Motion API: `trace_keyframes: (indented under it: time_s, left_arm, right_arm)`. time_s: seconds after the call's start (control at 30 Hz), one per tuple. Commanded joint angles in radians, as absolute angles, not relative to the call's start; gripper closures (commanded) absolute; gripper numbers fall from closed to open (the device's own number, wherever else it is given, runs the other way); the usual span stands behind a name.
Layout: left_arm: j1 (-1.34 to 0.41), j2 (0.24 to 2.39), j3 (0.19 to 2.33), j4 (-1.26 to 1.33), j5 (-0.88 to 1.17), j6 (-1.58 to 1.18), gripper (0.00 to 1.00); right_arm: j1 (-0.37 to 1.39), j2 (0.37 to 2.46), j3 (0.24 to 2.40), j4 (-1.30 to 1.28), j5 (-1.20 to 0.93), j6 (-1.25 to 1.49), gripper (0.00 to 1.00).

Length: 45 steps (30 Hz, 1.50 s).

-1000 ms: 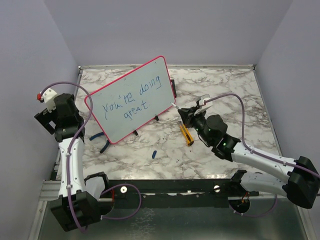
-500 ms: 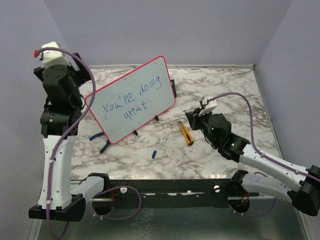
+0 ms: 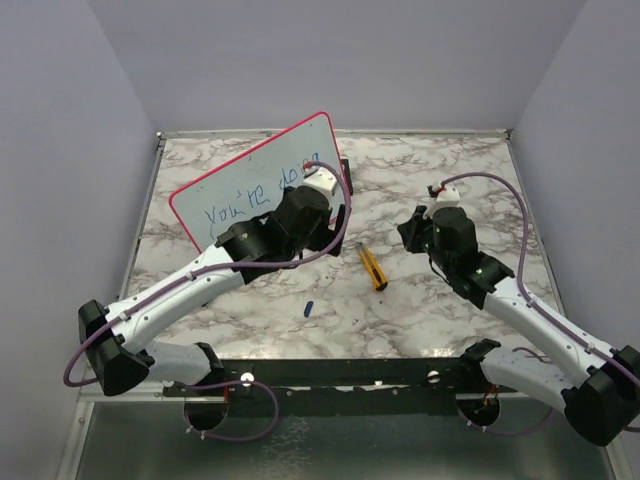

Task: Write a sentence on the whiteboard
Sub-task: Close the whiteboard marker at the center of the board.

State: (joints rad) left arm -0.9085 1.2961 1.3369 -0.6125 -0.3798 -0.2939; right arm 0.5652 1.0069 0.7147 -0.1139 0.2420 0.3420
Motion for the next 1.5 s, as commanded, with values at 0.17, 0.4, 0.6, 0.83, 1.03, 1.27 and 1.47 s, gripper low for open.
trace_keyframes:
  time_s: [0.17, 0.4, 0.6, 0.83, 1.03, 1.27, 1.47]
  left_arm:
    - [-0.991, 1.217, 0.888, -0.509, -0.159, -0.641, 0.20]
    - [-0.994, 1.147, 0.660, -0.383, -0.119, -0.773, 0.17]
    - [-0.994, 1.153, 0.548, -0.229, -0.074, -0.840, 0.16]
    - [-0.995, 1.198, 0.536, -0.166, -0.068, -0.841, 0.15]
    - [-0.997, 1.256, 0.547, -0.144, -0.019, -0.850, 0.14]
    - [-1.008, 1.281, 0.544, -0.116, -0.023, -0.855, 0.14]
    - [-1.014, 1.361, 0.565, -0.007, -0.028, -0.863, 0.14]
  right_arm:
    - [0.554, 0.901, 0.667, -0.213, 0.208, 0.405, 1.00]
    - [0.554, 0.872, 0.655, -0.221, 0.188, 0.424, 0.99]
    - [0.554, 0.883, 0.650, -0.211, 0.160, 0.443, 0.99]
    - [0.555, 0.878, 0.647, -0.203, 0.155, 0.454, 0.99]
    - [0.554, 0.866, 0.644, -0.209, 0.159, 0.456, 0.99]
    - [0.554, 0.847, 0.640, -0.218, 0.169, 0.459, 0.99]
    - [0.554, 0.841, 0.634, -0.219, 0.172, 0.464, 1.00]
